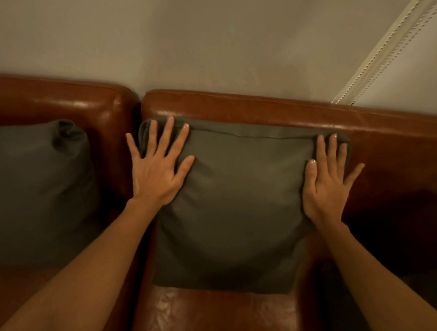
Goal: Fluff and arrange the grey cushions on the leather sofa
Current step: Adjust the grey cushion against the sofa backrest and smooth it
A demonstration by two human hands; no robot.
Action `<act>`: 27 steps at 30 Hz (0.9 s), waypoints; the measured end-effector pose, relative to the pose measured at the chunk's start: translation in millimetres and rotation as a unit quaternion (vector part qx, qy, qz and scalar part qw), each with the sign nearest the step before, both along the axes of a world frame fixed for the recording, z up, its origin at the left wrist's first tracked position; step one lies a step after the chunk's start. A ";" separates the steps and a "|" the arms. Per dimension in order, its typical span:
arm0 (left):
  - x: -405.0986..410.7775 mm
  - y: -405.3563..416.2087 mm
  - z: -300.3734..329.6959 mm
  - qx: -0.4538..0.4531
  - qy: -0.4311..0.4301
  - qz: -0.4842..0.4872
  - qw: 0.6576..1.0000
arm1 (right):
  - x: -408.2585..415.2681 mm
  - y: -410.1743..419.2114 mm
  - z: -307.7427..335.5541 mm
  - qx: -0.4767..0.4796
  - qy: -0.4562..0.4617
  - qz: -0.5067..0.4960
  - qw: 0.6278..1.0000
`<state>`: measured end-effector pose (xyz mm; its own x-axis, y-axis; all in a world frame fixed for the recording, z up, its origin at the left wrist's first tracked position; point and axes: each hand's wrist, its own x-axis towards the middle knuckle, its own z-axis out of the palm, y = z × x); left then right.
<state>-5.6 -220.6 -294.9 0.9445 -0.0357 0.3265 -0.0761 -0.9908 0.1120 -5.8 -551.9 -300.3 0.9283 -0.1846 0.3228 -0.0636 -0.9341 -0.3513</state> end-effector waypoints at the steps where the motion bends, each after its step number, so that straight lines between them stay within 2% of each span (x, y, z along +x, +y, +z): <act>1: -6.6 -2.7 1.7 -0.026 -0.006 0.035 0.999 | -5.8 -0.7 -2.2 0.028 -0.021 -0.016 0.999; 3: -19.5 -14.2 7.1 -0.078 -0.030 0.100 0.991 | -21.9 0.0 -4.3 0.120 -0.066 -0.066 0.988; 4: -27.1 -23.1 10.4 -0.086 -0.052 0.099 0.990 | -34.1 2.4 -6.5 0.177 -0.080 -0.081 0.978; 6: -41.9 -43.1 11.2 -0.066 -0.095 -0.009 0.993 | -61.5 17.7 -15.7 0.278 -0.087 -0.048 0.956; 8: -52.3 -60.9 6.0 -0.011 -0.093 -0.159 0.983 | -83.8 36.9 -27.6 0.314 -0.060 -0.008 0.948; 9: -52.4 -64.8 2.0 0.011 -0.077 -0.199 0.977 | -89.4 44.0 -33.6 0.325 -0.038 -0.013 0.945; 11: -45.7 -64.0 -4.1 0.026 -0.038 -0.204 0.978 | -89.8 45.3 -46.7 0.375 -0.002 -0.059 0.925; 15: -41.5 -68.3 2.4 -0.004 0.014 -0.144 0.989 | -89.6 13.1 -68.9 0.540 0.115 -0.198 0.810; 18: -41.7 -100.4 21.6 -0.022 0.031 -0.067 0.997 | -120.9 4.5 -91.1 0.549 0.227 -0.199 0.780; 20: -27.4 -127.2 40.1 -0.004 0.058 -0.080 0.995 | -136.0 8.4 -100.2 0.564 0.259 -0.183 0.762; 23: 2.6 -165.3 60.5 0.030 0.112 -0.154 0.981 | -132.3 12.1 -99.0 0.553 0.238 -0.192 0.775; 27: 32.3 -195.9 73.5 -0.031 0.189 -0.183 0.964 | -129.2 12.3 -90.8 0.526 0.222 -0.194 0.798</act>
<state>26.7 -416.5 -221.3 0.9241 -0.3812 -0.0267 -0.3621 -0.8958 0.2579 -135.0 -539.6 -391.1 0.7159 -0.4376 -0.5441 -0.6119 -0.0178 -0.7908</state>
